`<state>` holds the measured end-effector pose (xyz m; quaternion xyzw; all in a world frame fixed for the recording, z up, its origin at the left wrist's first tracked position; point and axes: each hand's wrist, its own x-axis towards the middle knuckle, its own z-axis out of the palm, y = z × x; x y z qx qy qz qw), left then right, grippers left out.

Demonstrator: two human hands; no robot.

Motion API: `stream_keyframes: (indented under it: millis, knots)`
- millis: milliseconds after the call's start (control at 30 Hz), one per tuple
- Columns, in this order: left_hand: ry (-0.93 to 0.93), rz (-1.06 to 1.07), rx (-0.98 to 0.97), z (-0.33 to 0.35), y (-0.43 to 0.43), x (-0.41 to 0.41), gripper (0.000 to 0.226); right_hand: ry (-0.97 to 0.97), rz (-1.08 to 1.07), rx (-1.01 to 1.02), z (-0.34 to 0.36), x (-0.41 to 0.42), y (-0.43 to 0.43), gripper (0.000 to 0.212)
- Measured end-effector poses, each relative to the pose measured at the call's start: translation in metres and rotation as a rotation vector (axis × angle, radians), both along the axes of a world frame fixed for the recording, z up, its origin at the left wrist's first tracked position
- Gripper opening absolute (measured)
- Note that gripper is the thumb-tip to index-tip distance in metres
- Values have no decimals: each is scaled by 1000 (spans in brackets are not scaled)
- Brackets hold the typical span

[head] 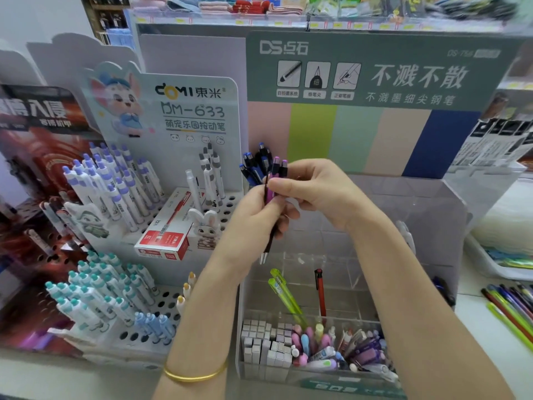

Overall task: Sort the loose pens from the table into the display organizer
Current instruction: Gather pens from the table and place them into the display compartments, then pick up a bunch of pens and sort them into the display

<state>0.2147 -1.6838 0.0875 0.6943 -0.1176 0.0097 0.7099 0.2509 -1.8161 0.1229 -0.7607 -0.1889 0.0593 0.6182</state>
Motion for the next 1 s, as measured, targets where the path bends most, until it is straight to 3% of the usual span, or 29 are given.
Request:
stream_keyframes:
  millis: [133, 200, 267, 367, 467, 567, 700, 833, 1000]
  knots:
    - [77, -54, 1, 7, -5, 5, 14, 4, -112, 170, 2, 11, -13, 9]
    - [135, -37, 18, 5, -6, 7, 12, -62, -300, 313, 14, 20, -28, 15]
    - [181, -11, 20, -1, -6, 6, 10, -228, -511, 299, 28, 25, -44, 15]
    - [214, 23, -3, -8, -7, 4, 11, -374, -618, -2, 27, 33, -45, 10]
    - [202, 21, 27, -11, -8, 4, 13, -308, -530, -396, 8, 43, -27, 19]
    - [206, 8, 54, -15, -8, 3, 13, -286, -474, -594, -1, 52, -16, 23]
    - [215, -18, 69, -16, -8, 0, 13, -229, -525, -499, -4, 54, -12, 33]
    - [195, -89, 77, -14, -20, -4, 14, -302, -648, -359, -2, 30, -28, 21]
    - [207, -266, 57, -16, -72, -11, 13, -339, -694, -202, -7, -26, -87, 25]
